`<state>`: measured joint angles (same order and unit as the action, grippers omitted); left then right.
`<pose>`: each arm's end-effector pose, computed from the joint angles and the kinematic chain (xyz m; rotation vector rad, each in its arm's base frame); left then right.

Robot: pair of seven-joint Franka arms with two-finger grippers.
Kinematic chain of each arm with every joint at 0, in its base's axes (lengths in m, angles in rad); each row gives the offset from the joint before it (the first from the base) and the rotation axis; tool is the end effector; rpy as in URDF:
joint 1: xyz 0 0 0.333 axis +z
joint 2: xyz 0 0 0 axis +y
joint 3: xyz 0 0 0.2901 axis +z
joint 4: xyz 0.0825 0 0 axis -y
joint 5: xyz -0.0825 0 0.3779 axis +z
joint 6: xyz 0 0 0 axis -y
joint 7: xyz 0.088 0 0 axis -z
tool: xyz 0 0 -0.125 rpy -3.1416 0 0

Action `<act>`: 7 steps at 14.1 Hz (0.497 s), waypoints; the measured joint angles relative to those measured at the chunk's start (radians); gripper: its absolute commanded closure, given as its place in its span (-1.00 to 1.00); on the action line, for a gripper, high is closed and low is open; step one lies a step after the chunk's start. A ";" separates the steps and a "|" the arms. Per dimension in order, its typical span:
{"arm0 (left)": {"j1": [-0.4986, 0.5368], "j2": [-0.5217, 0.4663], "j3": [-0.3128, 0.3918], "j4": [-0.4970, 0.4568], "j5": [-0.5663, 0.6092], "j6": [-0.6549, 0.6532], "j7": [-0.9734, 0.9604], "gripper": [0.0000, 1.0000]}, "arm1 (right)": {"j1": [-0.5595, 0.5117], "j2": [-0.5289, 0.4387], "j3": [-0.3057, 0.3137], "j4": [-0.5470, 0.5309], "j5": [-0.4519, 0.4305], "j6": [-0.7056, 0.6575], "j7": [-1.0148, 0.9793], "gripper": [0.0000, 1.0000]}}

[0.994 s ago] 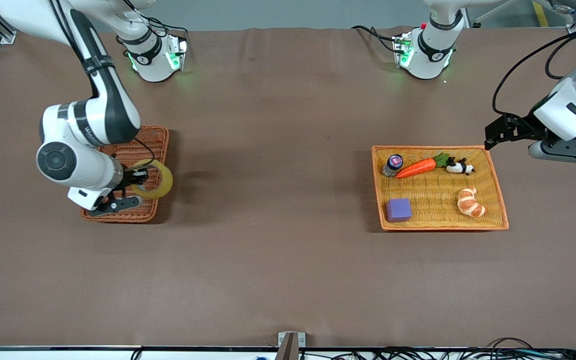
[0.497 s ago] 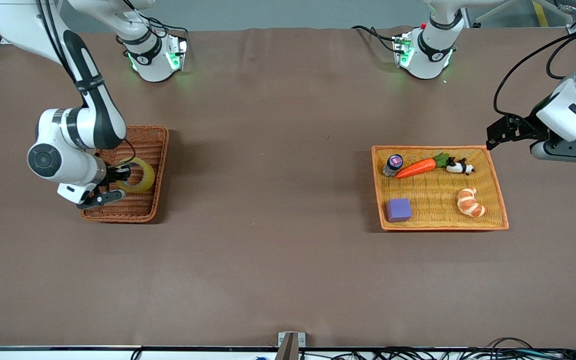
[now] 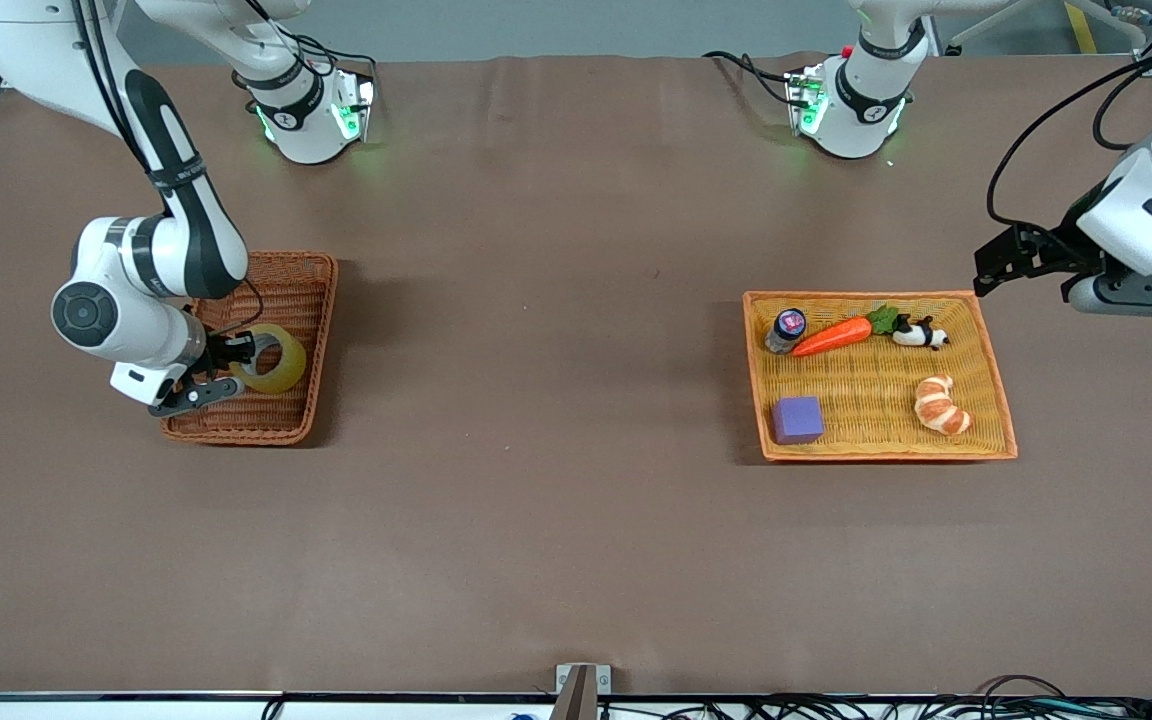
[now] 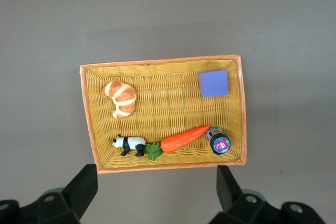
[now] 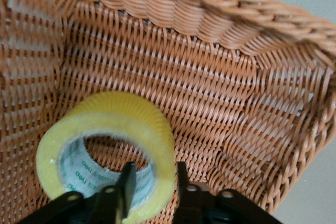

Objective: Move tape to another basket
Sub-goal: 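Open the right gripper and withdraw it from the basket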

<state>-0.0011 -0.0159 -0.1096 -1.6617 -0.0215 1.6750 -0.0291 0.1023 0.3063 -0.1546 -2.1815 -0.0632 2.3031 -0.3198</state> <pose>0.5488 -0.0639 0.5559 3.1172 -0.1243 0.0431 0.5246 -0.0322 0.1980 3.0337 0.4848 -0.3013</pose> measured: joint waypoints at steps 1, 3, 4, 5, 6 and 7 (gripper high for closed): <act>-0.001 -0.011 0.000 -0.009 0.000 0.000 -0.005 -1.00 | 0.000 -0.001 -0.003 0.011 0.000 -0.001 0.000 -1.00; -0.004 -0.023 -0.001 -0.023 0.000 0.000 -0.027 -1.00 | 0.001 -0.009 -0.003 0.063 0.000 -0.060 0.000 -1.00; -0.010 -0.024 0.000 -0.024 0.000 0.000 -0.033 -1.00 | 0.003 -0.014 0.000 0.114 0.000 -0.116 0.000 -1.00; -0.021 -0.024 0.002 -0.026 0.001 0.000 -0.035 -1.00 | 0.009 -0.019 0.003 0.174 0.000 -0.170 -0.001 -1.00; -0.036 -0.024 0.008 -0.026 0.005 0.000 -0.040 -1.00 | 0.019 -0.025 0.006 0.235 0.000 -0.219 -0.002 -1.00; -0.046 -0.024 0.012 -0.027 0.010 0.000 -0.048 -1.00 | 0.036 -0.035 0.009 0.289 0.000 -0.255 -0.001 -1.00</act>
<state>-0.0466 -0.0398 -0.0980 -1.6886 -0.0114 1.6750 -0.0767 0.1380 0.2716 -0.1458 -1.8920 -0.0628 2.0483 -0.3211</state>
